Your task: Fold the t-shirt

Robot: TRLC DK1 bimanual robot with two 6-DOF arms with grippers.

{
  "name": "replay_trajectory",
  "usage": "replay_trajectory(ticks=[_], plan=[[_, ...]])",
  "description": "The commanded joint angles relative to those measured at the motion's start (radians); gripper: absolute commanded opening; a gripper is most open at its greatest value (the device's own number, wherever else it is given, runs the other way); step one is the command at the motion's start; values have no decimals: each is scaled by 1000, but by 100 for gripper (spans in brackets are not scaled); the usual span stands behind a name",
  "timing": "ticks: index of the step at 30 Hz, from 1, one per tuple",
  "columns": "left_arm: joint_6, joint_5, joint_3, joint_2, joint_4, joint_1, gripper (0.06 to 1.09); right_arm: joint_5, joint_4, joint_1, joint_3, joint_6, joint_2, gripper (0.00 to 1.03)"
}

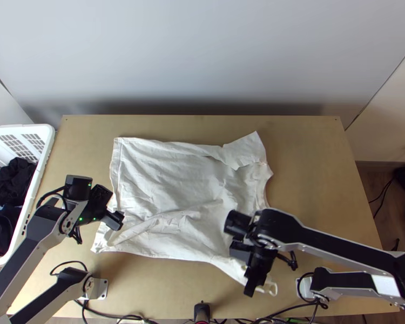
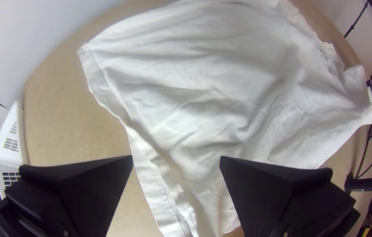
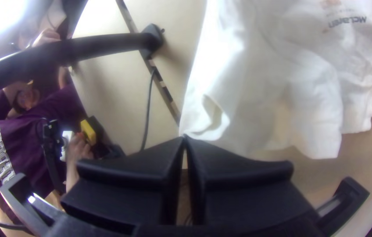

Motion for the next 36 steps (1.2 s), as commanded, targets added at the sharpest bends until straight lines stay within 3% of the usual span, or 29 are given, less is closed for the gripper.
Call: replay_trajectory(ticks=[1, 3, 4, 9, 16, 24, 27, 31, 36], plan=[[0, 2, -2, -9, -6, -1, 103, -85, 13, 59, 29, -6, 67, 55], [-1, 2, -2, -12, -9, 0, 103, -87, 13, 58, 64, -4, 73, 96], [-1, 2, -2, -12, -9, 0, 103, -87, 13, 55, 78, -4, 74, 99], [-12, 1, 1, 3, 11, 0, 103, -85, 13, 4, 133, -4, 73, 98], [-35, -22, 27, 63, 178, 79, 103, -85, 11, -220, 239, -30, 80, 98], [-56, -146, 145, 276, 425, 100, 103, -84, 25, -442, 330, -49, 130, 98], [-96, -149, 239, 401, 453, 106, 103, -64, 114, -487, 342, -17, 131, 98], [-136, -149, 349, 554, 483, 105, 103, 48, 240, -531, 330, -17, 131, 98], [-139, -149, 431, 714, 568, 102, 103, 123, 379, -613, 326, -12, 136, 98]])
